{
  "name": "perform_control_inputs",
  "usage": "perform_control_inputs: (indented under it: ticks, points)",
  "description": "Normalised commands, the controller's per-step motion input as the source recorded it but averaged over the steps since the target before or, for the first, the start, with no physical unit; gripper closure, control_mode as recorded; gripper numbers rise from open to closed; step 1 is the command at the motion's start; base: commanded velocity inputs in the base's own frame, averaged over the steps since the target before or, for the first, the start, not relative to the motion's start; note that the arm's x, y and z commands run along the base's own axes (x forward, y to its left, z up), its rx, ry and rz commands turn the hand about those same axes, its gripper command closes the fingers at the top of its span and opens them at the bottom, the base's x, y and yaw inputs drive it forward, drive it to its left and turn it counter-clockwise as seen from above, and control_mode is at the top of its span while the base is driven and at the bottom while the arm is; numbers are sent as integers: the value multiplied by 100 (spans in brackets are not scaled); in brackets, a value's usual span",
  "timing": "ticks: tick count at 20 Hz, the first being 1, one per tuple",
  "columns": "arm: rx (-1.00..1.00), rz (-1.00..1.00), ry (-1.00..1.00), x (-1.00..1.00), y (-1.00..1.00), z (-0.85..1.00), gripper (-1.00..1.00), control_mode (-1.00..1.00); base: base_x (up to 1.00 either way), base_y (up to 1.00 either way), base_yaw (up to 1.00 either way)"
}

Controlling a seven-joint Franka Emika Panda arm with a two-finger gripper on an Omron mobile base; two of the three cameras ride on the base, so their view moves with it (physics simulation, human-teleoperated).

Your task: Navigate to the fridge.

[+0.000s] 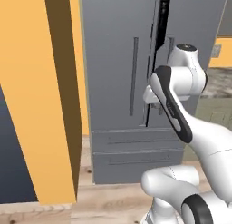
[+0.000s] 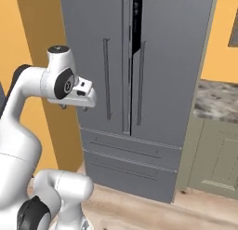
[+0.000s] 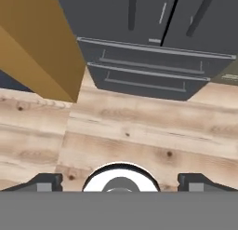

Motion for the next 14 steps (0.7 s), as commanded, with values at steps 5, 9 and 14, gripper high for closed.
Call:
perform_control_inputs:
  ticks: [5, 9, 14]
  points:
    - [0, 0, 0, 0, 0, 0, -100, 100, 53, 24, -10]
    - [0, 0, 0, 0, 0, 0, -100, 100, 34, -9, -1]
    - [0, 0, 0, 0, 0, 0, -100, 100, 51, -20, -2]
